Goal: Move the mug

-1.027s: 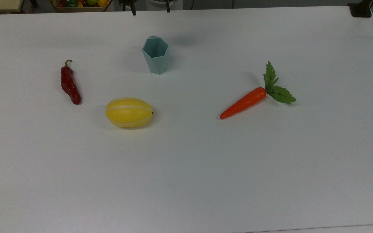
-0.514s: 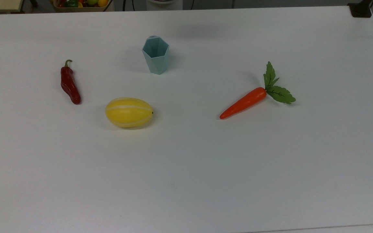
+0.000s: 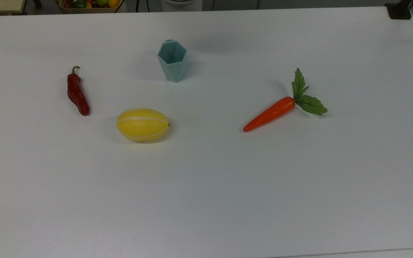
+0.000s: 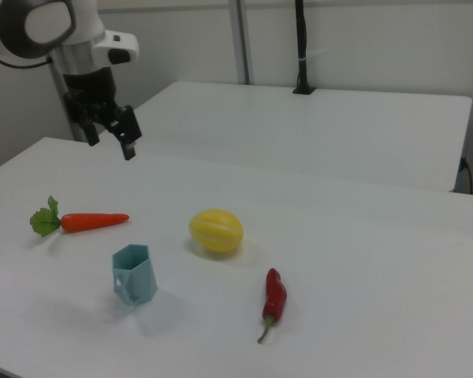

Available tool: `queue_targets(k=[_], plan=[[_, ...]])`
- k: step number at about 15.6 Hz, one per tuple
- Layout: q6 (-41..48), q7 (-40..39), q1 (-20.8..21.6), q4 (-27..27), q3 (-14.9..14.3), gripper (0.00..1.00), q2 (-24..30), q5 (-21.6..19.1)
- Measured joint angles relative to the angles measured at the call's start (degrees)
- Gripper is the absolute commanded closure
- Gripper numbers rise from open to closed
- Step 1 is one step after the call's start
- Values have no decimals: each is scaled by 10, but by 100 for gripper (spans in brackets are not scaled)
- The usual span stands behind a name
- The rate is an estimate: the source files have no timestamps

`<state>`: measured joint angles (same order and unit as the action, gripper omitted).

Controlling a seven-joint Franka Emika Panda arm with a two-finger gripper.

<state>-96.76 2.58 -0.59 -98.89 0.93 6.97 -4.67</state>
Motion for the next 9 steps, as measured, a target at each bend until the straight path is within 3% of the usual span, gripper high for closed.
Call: queue_targets(k=[4, 9], plan=[[-31, -54, 9, 1, -13, 0, -20, 2], [-55, -61, 10, 4, -15, 0, -27, 2]])
